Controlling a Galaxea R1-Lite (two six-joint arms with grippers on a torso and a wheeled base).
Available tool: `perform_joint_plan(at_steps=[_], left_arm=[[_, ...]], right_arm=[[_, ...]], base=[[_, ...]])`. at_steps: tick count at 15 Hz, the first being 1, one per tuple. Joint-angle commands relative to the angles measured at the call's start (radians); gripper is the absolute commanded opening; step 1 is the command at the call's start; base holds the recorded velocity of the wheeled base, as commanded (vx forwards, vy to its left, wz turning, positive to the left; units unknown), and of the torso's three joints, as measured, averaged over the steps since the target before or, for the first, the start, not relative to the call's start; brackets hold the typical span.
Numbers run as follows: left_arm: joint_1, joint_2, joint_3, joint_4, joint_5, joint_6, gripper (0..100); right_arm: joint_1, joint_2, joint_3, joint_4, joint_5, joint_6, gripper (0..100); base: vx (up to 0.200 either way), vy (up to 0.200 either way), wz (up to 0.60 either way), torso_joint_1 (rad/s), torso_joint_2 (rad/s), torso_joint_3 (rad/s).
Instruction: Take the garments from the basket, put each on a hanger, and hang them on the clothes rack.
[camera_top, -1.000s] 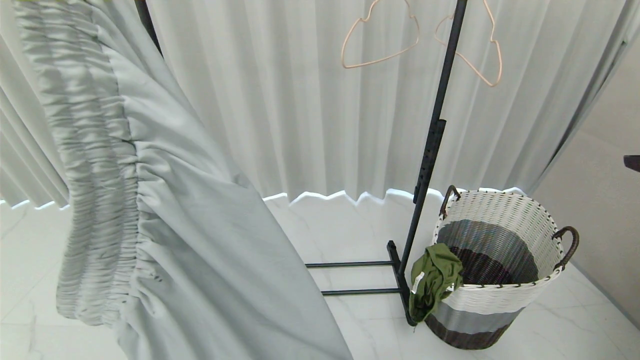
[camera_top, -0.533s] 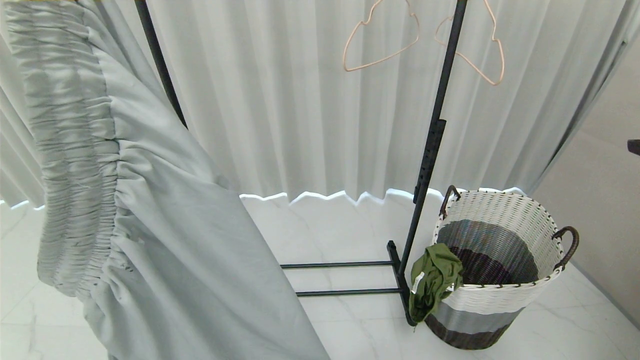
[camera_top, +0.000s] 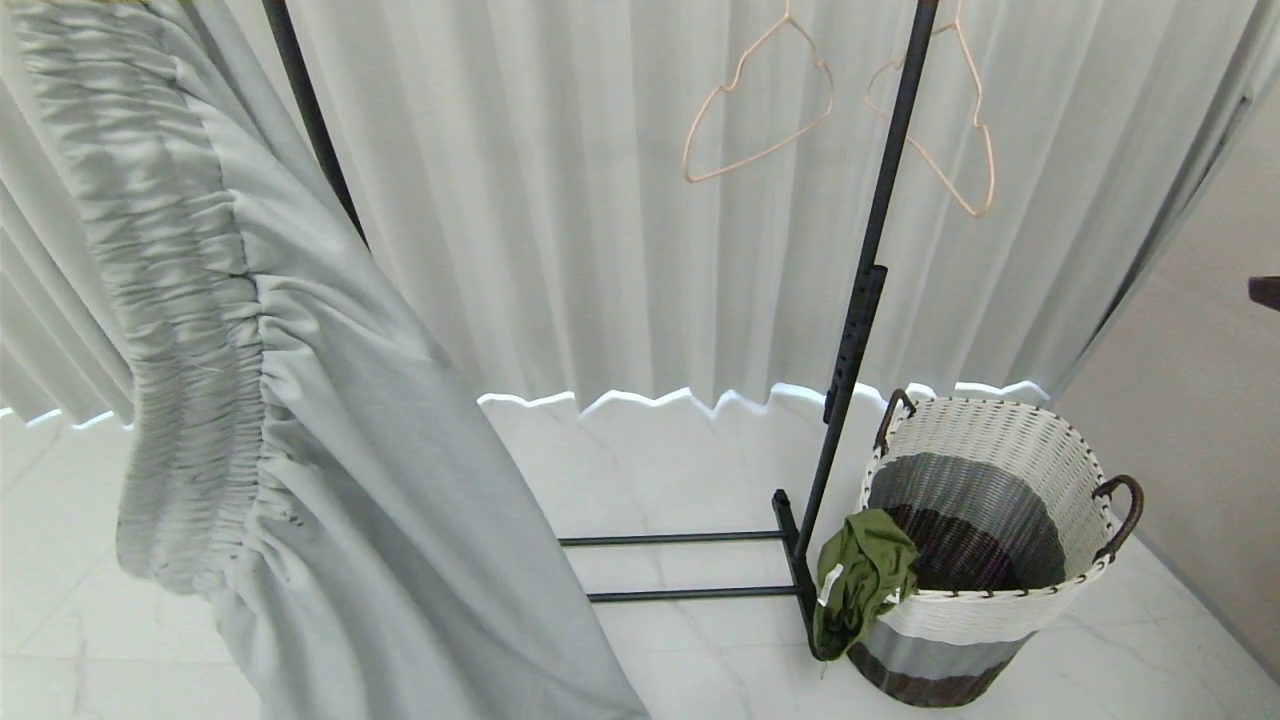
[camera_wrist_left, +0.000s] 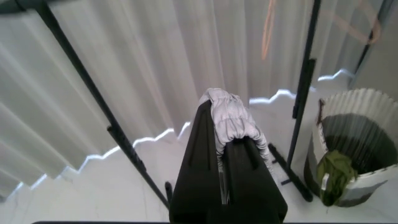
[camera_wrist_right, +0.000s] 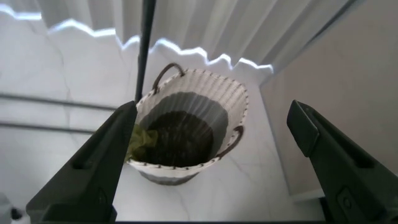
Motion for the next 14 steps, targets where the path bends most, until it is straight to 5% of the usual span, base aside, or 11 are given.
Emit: perform_joint_plan(at_steps=[1, 7, 14], left_arm=[[0.0, 0.0, 0.007, 0.001, 0.0, 0.0, 0], [0.0, -0.001, 0.015, 0.001, 0.0, 0.003, 0], [0.0, -0.008, 0.07, 0.001, 0.005, 0.004, 0]], right_arm=[[0.001, 0.0, 0.006, -0.003, 0.002, 0.001, 100], [0.004, 0.0, 0.019, -0.005, 0.002, 0.001, 100], [0.004, 0.003, 0.115, -0.164, 0.043, 0.002, 100]], base=[[0.0, 0.0, 0.0, 0.1, -0.52, -0.3], [0.0, 0.0, 0.0, 0.144, -0.47, -0.312], [0.029, 0.0, 0.0, 0.19, -0.49, -0.303]])
